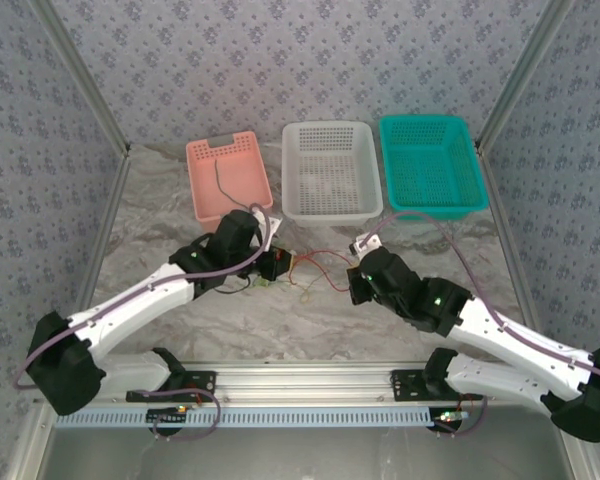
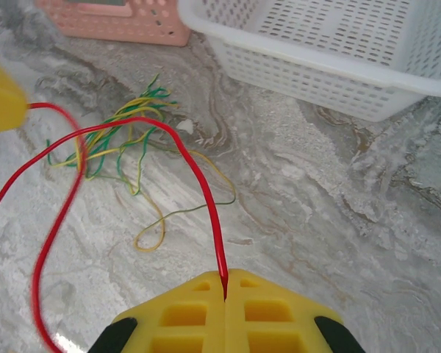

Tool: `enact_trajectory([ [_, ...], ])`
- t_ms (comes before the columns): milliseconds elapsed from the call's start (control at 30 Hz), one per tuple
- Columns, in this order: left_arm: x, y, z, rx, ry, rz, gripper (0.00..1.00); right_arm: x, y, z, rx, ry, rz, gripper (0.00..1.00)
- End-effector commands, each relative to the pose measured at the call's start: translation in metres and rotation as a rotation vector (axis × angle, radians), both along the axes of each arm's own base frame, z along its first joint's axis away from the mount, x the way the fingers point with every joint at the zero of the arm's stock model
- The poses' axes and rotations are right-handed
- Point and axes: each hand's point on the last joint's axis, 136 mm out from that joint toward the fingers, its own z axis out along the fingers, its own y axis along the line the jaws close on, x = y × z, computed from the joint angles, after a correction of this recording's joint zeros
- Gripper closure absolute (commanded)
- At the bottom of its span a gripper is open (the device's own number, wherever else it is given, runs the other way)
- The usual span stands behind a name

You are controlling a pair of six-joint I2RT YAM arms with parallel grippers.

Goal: Untangle the cables
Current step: Straighten the cable.

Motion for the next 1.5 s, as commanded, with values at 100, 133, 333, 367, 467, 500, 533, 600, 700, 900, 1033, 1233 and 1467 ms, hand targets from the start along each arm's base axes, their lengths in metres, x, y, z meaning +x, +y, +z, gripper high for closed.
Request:
enact_trajectory([
  [100, -0.042, -0.025, 0.036, -0.029, -0.039, -0.062, 1.0, 0.029, -0.008, 0.005, 0.107, 0.03, -0.2, 1.0],
  [133, -0.047, -0.028, 0.036, -0.018, -0.046, -0.058, 1.0, 0.034, -0.01, 0.008, 0.12, 0.024, -0.227, 1.0],
  [333, -0.076, -0.046, 0.039, -0.05, -0.073, -0.033, 1.0, 0.067, -0.026, 0.026, 0.167, 0.005, -0.391, 1.0],
  [367, -0.081, -0.053, 0.04, -0.063, -0.074, -0.038, 1.0, 0.072, -0.028, 0.028, 0.196, 0.007, -0.428, 1.0],
  [467, -0.094, -0.07, 0.034, -0.077, -0.073, -0.047, 1.0, 0.083, -0.037, 0.036, 0.273, -0.011, -0.489, 1.0],
  [500, -0.097, -0.075, 0.029, -0.076, -0.071, -0.047, 1.0, 0.086, -0.041, 0.041, 0.308, -0.023, -0.514, 1.0],
  [533, -0.099, -0.08, 0.026, -0.078, -0.068, -0.044, 1.0, 0.089, -0.045, 0.045, 0.34, -0.032, -0.532, 1.0],
  [600, -0.101, -0.09, 0.016, -0.096, -0.059, -0.027, 1.0, 0.095, -0.052, 0.054, 0.427, -0.049, -0.562, 1.0],
  [700, -0.101, -0.102, 0.006, -0.141, -0.054, 0.005, 1.0, 0.104, -0.063, 0.063, 0.548, -0.063, -0.603, 1.0],
  [900, -0.102, -0.119, -0.005, -0.16, -0.091, 0.035, 1.0, 0.118, -0.086, 0.069, 0.719, -0.066, -0.68, 1.0],
  [1033, -0.106, -0.132, -0.01, -0.194, -0.084, 0.026, 1.0, 0.127, -0.099, 0.066, 0.804, -0.058, -0.714, 1.0],
  [1233, -0.114, -0.163, -0.016, -0.211, -0.052, -0.021, 1.0, 0.136, -0.111, 0.068, 0.798, -0.06, -0.714, 1.0],
  [1467, -0.077, -0.147, 0.018, -0.151, -0.09, 0.143, 0.49, 0.145, -0.139, 0.085, 0.579, -0.07, -0.726, 1.0],
])
